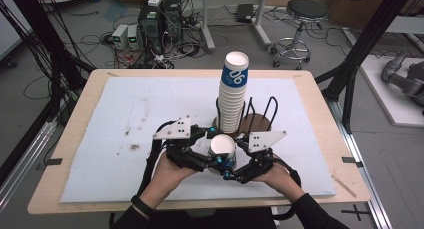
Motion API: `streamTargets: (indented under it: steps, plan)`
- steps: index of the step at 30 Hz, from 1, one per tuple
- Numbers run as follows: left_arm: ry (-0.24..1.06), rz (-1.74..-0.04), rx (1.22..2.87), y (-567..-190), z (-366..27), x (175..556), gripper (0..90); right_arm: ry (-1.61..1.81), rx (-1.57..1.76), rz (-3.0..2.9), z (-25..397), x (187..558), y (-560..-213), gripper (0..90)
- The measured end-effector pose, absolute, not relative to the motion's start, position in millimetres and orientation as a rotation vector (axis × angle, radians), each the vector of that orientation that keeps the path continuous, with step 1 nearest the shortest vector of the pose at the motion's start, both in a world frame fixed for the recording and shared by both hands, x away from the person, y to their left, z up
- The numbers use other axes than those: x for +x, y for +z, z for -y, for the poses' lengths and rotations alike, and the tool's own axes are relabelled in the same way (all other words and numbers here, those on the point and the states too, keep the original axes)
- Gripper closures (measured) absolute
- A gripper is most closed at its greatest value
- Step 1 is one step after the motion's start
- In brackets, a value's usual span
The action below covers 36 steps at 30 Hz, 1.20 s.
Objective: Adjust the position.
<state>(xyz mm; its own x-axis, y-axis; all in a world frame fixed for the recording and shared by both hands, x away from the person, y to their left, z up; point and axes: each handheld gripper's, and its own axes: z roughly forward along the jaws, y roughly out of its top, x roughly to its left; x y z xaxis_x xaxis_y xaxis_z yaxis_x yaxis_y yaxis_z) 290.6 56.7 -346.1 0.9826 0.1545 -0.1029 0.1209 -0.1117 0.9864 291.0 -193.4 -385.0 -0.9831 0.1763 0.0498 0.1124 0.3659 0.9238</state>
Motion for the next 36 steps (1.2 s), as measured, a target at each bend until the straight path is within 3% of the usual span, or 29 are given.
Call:
streamTargets:
  steps: [10, 22, 25, 30, 36]
  plan:
    - [0.027, -0.193, 1.839, -331.8, -58.1, 290.4, 23.5, 1.548, 0.173, -2.585, 196.6, 290.7, -375.2, 24.8]
    - [0.099, -0.094, 2.157, -328.7, -40.4, 280.9, 24.1, 1.324, 0.083, -2.718, 189.8, 283.5, -375.5, 24.7]
    - [0.078, -0.075, 2.157, -332.3, -40.1, 282.6, 29.0, 1.31, 0.085, -2.724, 189.6, 283.1, -375.0, 24.6]
    - [0.067, -0.085, 2.108, -332.5, -46.7, 287.3, 29.2, 1.371, 0.126, -2.701, 193.0, 285.7, -374.6, 19.2]
    - [0.04, -0.119, 1.914, -330.2, -63.9, 293.4, 29.6, 1.624, 0.239, -2.603, 213.4, 292.0, -366.0, 16.3]
